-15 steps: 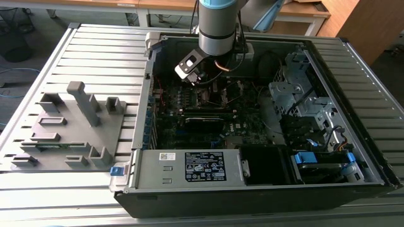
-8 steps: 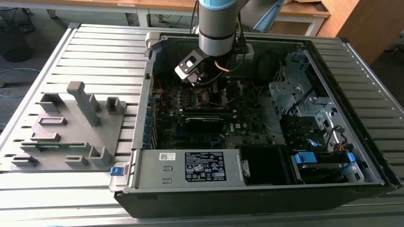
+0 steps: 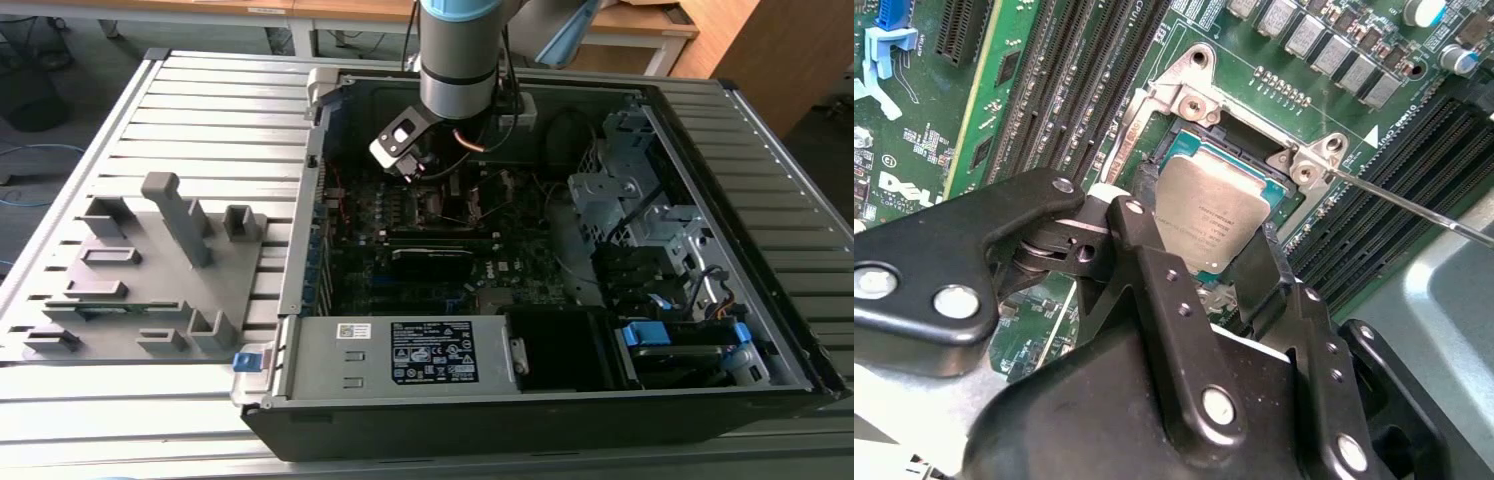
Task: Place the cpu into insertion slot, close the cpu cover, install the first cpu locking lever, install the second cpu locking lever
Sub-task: 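Place the cpu into insertion slot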
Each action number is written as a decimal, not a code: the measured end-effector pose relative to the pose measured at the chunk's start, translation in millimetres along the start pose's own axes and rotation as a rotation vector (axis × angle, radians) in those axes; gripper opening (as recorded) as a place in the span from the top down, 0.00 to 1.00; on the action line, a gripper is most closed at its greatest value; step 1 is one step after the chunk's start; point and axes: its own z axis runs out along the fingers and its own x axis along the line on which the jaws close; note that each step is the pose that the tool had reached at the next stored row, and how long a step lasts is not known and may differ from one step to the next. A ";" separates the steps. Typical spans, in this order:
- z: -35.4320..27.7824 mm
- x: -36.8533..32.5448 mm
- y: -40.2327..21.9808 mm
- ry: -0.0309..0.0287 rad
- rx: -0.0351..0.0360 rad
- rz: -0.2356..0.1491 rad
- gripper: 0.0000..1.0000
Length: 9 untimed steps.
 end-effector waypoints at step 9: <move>0.3 0.1 0.0 0.0005 -0.0003 0.000 0.46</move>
